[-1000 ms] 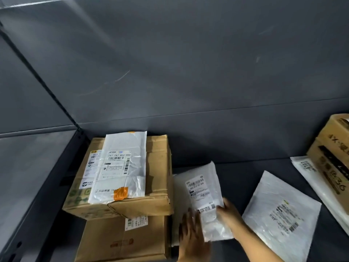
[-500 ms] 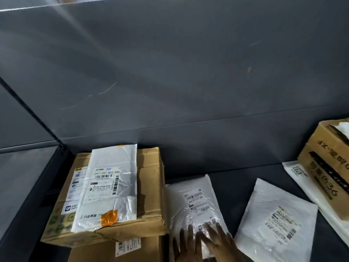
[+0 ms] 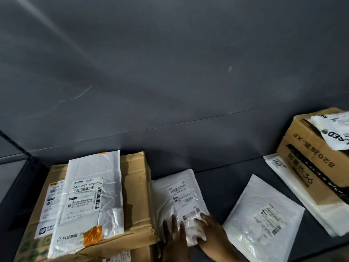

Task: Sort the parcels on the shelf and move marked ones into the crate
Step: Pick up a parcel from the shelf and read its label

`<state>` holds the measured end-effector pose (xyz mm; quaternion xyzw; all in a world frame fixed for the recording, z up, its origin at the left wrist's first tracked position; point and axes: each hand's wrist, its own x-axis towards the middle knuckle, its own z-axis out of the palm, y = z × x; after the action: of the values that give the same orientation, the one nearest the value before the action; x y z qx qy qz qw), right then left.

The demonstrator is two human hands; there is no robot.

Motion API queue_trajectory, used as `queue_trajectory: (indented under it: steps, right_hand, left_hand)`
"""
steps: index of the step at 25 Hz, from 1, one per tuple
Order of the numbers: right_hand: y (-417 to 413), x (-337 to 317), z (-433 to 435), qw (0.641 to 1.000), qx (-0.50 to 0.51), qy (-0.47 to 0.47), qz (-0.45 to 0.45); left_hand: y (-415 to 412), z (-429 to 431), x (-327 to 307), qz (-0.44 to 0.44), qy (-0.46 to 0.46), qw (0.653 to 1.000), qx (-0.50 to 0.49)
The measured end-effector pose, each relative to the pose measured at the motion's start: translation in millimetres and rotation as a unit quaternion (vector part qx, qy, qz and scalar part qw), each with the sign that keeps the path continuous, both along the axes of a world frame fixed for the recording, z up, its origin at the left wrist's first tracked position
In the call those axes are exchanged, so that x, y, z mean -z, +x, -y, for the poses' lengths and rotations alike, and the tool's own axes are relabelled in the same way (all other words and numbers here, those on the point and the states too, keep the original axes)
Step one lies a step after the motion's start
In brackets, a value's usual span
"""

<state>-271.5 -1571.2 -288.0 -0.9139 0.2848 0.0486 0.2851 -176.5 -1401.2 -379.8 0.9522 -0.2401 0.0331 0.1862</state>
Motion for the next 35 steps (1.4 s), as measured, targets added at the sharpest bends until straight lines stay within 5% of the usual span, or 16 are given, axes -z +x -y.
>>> queue_trajectory:
  steps: [1,3,5,8,14,18,22,26,28,32,35]
  right_hand:
    - [-15,23,9,0.999,0.028,0.034,0.004]
    - [-43,25,9,0.987,0.113,0.111,-0.002]
    - [-67,27,13,0.973,0.228,-0.018,0.010]
    - [-96,19,39,0.875,0.477,0.055,-0.054]
    - [-99,23,55,0.772,0.594,0.215,-0.068]
    - [-97,22,61,0.753,0.577,0.306,0.087]
    - [-104,-15,74,0.752,0.500,0.347,0.253]
    - [-110,-78,87,0.730,0.398,0.442,0.336]
    - [-112,-106,90,0.717,0.344,0.487,0.362]
    - [-112,-150,85,0.725,0.211,0.544,0.365]
    - [-103,-160,82,0.721,0.182,0.565,0.358]
  left_hand:
    - [0,5,-3,-0.057,-0.014,0.998,0.028]
    - [-3,3,-19,-0.022,0.002,1.000,0.018]
    - [-10,-3,-29,0.026,0.039,0.999,0.011]
    - [-27,-7,-34,-0.024,0.082,0.994,0.066]
    - [-37,0,-67,-0.153,0.265,0.950,0.069]
    - [-42,2,-79,-0.196,0.301,0.932,0.048]
    - [-53,17,-115,-0.181,0.246,0.952,0.016]
    - [-47,42,-143,-0.258,0.005,0.966,0.021]
    - [-42,55,-169,-0.358,-0.131,0.924,0.042]
    - [-39,64,-217,-0.533,-0.309,0.783,0.084]
    - [-42,67,-235,-0.501,-0.371,0.772,0.126]
